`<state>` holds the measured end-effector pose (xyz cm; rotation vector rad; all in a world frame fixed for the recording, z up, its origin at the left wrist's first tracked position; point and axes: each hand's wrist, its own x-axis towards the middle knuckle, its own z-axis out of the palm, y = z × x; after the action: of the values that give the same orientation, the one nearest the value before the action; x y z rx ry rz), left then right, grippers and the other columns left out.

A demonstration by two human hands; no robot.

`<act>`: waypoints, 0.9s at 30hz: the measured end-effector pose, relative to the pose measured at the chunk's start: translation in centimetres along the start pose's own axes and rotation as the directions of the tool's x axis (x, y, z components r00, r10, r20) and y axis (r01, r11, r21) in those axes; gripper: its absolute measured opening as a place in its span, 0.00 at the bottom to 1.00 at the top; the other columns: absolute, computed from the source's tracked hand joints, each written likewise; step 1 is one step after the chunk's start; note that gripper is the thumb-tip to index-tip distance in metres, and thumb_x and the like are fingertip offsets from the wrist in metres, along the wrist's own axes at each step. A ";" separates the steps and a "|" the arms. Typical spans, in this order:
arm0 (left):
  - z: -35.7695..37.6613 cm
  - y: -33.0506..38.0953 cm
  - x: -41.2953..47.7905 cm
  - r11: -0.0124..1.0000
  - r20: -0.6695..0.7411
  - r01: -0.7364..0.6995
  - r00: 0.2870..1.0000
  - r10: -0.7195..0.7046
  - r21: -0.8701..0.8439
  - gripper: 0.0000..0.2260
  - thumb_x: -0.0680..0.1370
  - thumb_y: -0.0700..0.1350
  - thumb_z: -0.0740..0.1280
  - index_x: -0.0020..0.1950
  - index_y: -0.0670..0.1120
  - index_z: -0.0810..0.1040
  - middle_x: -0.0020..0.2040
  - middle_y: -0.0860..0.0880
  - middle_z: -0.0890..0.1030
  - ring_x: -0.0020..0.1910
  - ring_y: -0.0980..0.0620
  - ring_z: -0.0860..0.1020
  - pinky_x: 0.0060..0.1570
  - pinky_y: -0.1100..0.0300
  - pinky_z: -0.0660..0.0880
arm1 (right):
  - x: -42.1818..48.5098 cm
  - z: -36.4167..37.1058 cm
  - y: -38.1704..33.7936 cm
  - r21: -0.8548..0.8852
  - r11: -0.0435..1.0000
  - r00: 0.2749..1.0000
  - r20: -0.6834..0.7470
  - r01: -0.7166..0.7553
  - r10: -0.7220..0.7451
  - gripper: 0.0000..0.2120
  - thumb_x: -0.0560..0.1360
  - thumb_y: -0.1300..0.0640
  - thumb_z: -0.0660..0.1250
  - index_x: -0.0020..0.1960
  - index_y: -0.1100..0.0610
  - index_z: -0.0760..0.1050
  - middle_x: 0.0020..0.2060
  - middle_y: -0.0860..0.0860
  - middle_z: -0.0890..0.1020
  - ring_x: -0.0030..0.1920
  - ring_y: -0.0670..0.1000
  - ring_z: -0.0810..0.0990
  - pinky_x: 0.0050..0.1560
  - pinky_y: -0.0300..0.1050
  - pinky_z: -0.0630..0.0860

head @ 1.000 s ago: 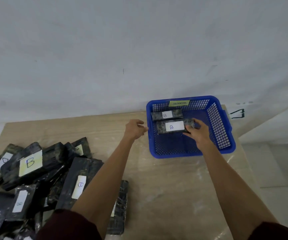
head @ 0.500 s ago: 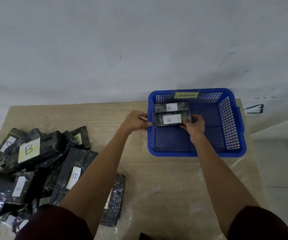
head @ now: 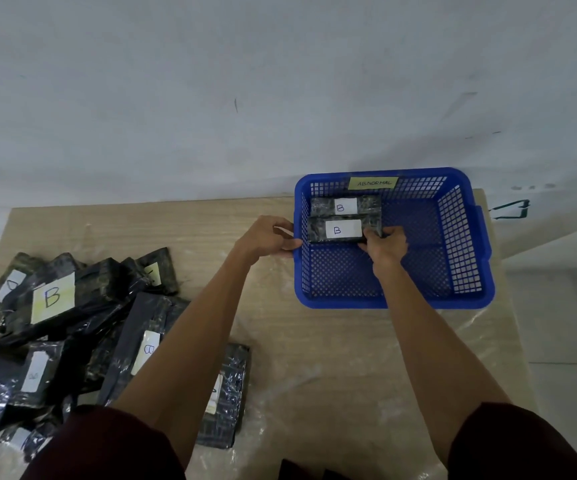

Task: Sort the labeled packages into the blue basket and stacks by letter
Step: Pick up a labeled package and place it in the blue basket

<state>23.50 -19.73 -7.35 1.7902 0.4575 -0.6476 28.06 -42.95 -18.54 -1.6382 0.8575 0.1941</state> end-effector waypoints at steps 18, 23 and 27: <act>0.6 -0.4 -0.9 0.999 -0.060 -0.028 0.998 0.026 -0.038 0.13 0.76 0.35 0.73 0.60 0.36 0.80 0.47 0.43 0.84 0.41 0.52 0.84 0.39 0.65 0.81 | -1.3 -1.1 -0.5 -0.116 0.993 0.999 -0.038 -0.025 0.021 0.30 0.72 0.52 0.78 0.68 0.62 0.69 0.69 0.63 0.66 0.63 0.60 0.74 0.60 0.58 0.80; 0.7 -0.5 -1.2 0.998 -0.066 -0.045 0.997 0.047 0.036 0.13 0.76 0.32 0.72 0.60 0.35 0.80 0.47 0.42 0.83 0.43 0.50 0.83 0.44 0.62 0.83 | -2.3 -2.0 -1.1 -0.154 0.988 1.000 -0.018 -0.025 0.023 0.31 0.70 0.55 0.79 0.68 0.61 0.69 0.70 0.62 0.65 0.64 0.60 0.73 0.60 0.58 0.79; 0.9 -0.6 -1.3 0.994 -0.078 -0.051 0.995 0.059 0.095 0.16 0.75 0.30 0.72 0.63 0.35 0.80 0.52 0.38 0.84 0.46 0.47 0.83 0.51 0.55 0.82 | -3.3 -2.4 -1.2 -0.143 0.989 0.999 0.017 -0.036 0.039 0.31 0.67 0.62 0.81 0.64 0.61 0.68 0.66 0.63 0.71 0.62 0.61 0.77 0.59 0.57 0.80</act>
<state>21.92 -20.36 -7.16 1.9158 0.4373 -0.5676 25.66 -43.74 -15.09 -1.7509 0.8765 0.3037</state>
